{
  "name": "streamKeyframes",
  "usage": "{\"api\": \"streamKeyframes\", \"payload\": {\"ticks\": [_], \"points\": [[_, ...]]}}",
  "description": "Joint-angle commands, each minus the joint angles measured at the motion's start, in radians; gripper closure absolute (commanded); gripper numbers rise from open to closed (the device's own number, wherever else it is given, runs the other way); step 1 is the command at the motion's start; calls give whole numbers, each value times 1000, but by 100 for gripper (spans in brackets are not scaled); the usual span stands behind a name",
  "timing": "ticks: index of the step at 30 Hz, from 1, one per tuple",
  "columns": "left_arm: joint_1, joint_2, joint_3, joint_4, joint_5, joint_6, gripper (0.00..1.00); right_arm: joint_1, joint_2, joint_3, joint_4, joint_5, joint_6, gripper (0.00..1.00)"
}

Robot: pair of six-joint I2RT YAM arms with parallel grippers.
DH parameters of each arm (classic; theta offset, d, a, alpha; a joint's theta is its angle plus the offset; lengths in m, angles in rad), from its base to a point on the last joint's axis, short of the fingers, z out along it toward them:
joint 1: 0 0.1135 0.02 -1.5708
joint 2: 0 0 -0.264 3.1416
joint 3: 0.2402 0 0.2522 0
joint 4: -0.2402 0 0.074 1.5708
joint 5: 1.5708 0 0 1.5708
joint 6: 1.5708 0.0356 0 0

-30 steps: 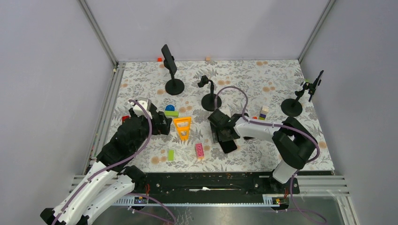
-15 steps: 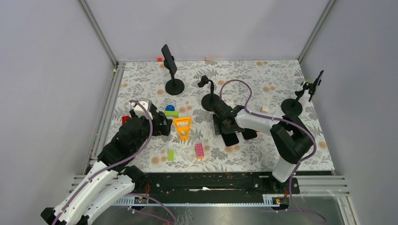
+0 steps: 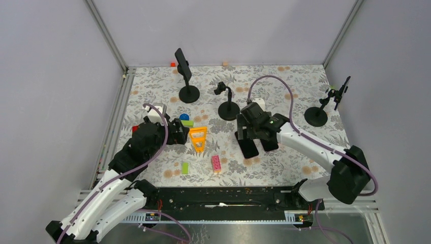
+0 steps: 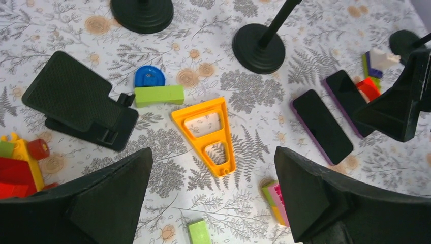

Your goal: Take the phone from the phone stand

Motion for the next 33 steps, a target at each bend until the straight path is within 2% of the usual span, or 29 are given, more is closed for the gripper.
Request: {"api": "streamKeyframes", "payload": {"ticks": [1,9,12,17,21,25,27,31,33], "points": [[39,42,108,89,117,-38,1,-4,-105,-15,-34,12,-45,1],[144,127,159,132,314,-80,1,-4,-282,-74,-13,-47,-145,0],[165,119,172,114,330,-77,1,-3,-334,-73,-21,-66,-173,0],[184,98,196,46,280,-44,2,-3,-423,-51,9,-164,-220,0],[239,145,243,68,317,-28,2,-3,-465,-32,18,-199,-202,0],[330,259,326,163,370,-32,1,-4,-497,-53,19,-254,-179,0],[393,329,363,247,467,-56,1,-3,-523,-75,16,-259,-159,0],[561,488,397,428,642,-222,4,-2,-588,-122,14,-263,-137,1],[632,553,387,535,683,-286,8,-3,-624,-144,15,-252,-125,1]]}}
